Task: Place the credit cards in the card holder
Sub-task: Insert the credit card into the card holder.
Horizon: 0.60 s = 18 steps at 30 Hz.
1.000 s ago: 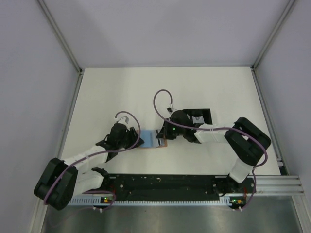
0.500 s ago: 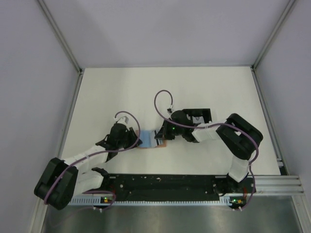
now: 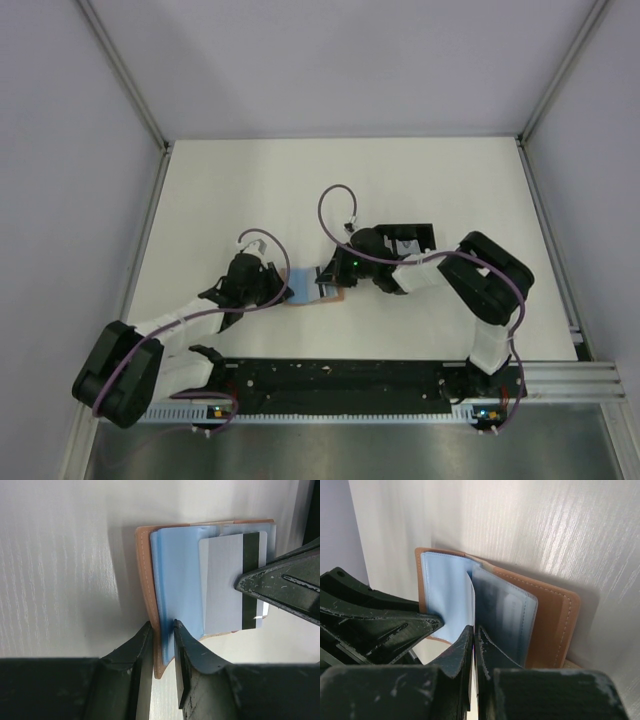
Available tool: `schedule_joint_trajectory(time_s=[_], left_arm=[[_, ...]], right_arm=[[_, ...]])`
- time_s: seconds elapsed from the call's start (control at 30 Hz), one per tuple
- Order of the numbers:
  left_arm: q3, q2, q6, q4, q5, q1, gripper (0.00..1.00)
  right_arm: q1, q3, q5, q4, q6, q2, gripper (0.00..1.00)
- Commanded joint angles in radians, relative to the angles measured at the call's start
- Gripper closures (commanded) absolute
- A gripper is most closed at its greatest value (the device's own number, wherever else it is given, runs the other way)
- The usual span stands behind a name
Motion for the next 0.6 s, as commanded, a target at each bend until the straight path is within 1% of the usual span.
schedule_joint_trajectory(time_s=[0.0, 0.13, 0.2, 0.3, 0.43, 0.57], left_arm=[[-0.015, 0.017, 0.006, 0.015, 0.049, -0.014, 0.74], [-0.028, 0.016, -0.011, 0.027, 0.060, -0.020, 0.74], [-0.036, 0.016, -0.017, 0.044, 0.064, -0.021, 0.74], [-0.035, 0.019, -0.019, 0.056, 0.066, -0.025, 0.72], [-0.035, 0.020, -0.019, 0.072, 0.060, -0.026, 0.66], [-0.027, 0.022, -0.021, 0.075, 0.050, -0.026, 0.63]], right_arm=[[-0.006, -0.012, 0.090, 0.052, 0.008, 0.032, 1.00], [-0.006, -0.027, 0.102, 0.098, 0.021, 0.047, 1.00], [-0.006, -0.027, 0.084, 0.107, 0.025, 0.059, 1.00], [0.012, -0.036, 0.073, 0.115, 0.030, 0.069, 1.00], [0.061, -0.023, 0.068, 0.055, 0.015, 0.070, 1.00], [0.094, 0.005, 0.087, -0.032, -0.024, 0.066, 1.00]])
